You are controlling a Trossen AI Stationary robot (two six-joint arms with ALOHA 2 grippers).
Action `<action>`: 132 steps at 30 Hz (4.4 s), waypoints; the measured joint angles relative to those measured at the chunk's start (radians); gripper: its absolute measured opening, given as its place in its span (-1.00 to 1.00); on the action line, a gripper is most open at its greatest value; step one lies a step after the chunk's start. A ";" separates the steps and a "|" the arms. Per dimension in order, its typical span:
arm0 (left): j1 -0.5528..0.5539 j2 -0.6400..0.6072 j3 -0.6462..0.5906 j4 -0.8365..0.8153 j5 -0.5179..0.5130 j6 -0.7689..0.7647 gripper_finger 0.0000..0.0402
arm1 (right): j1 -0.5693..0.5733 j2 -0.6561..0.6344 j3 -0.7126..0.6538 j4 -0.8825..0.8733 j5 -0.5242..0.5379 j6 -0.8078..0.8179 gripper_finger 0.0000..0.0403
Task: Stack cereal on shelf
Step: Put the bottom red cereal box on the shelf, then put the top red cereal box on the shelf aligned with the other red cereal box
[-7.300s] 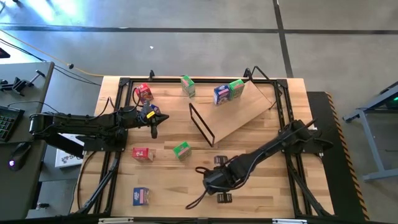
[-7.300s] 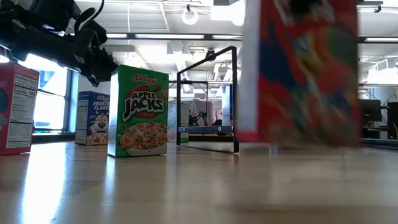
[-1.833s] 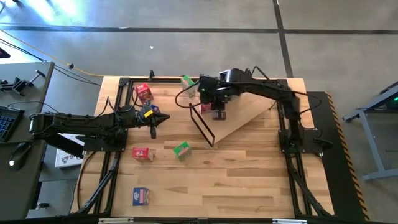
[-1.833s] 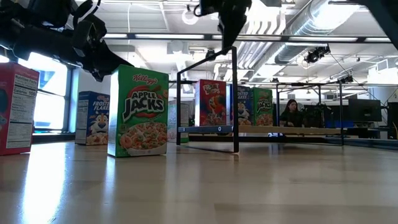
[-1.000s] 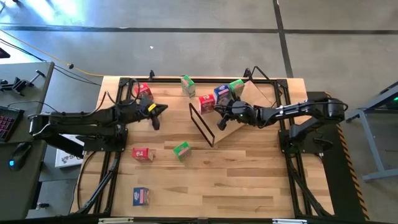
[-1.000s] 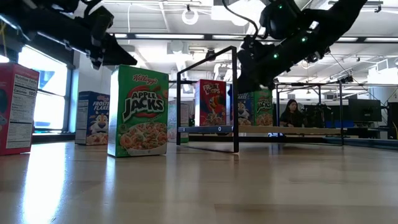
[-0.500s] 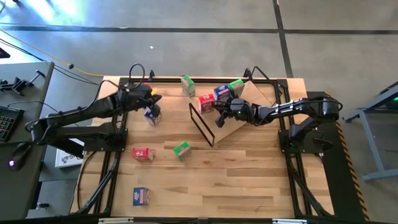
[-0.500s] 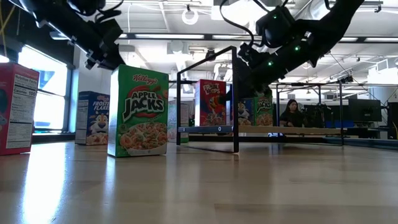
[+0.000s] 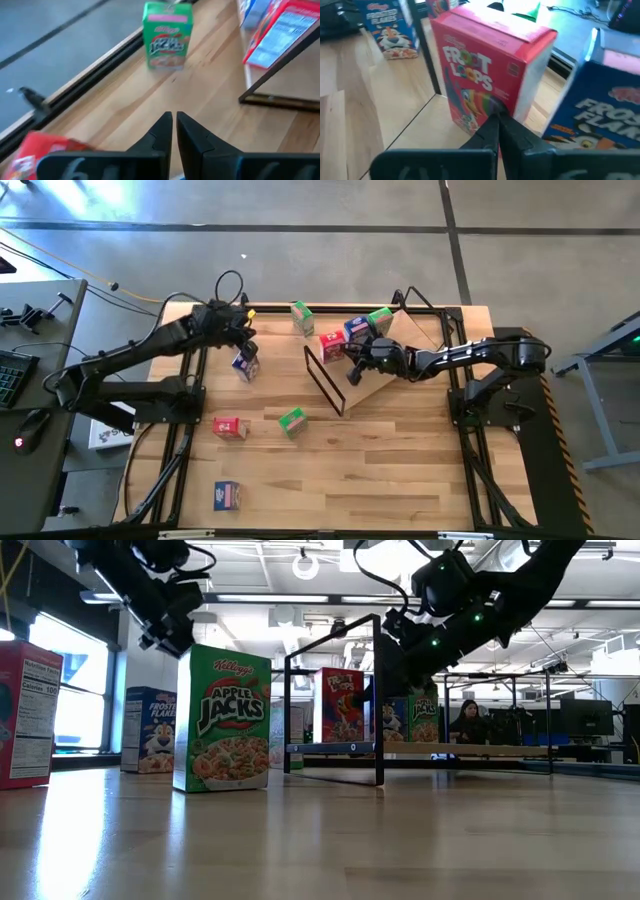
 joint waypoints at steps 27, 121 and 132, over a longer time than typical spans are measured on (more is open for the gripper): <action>0.301 0.591 0.610 -0.813 -0.077 0.341 0.07 | 0.048 -0.156 0.000 -0.147 -0.114 -0.229 -1.00; 0.436 0.589 0.557 -0.718 0.109 0.416 0.23 | 0.108 -0.156 0.000 -0.131 -0.129 -0.239 -1.00; 0.435 0.589 0.558 -0.688 0.095 0.416 0.68 | 0.108 -0.156 0.000 -0.131 -0.129 -0.232 -1.00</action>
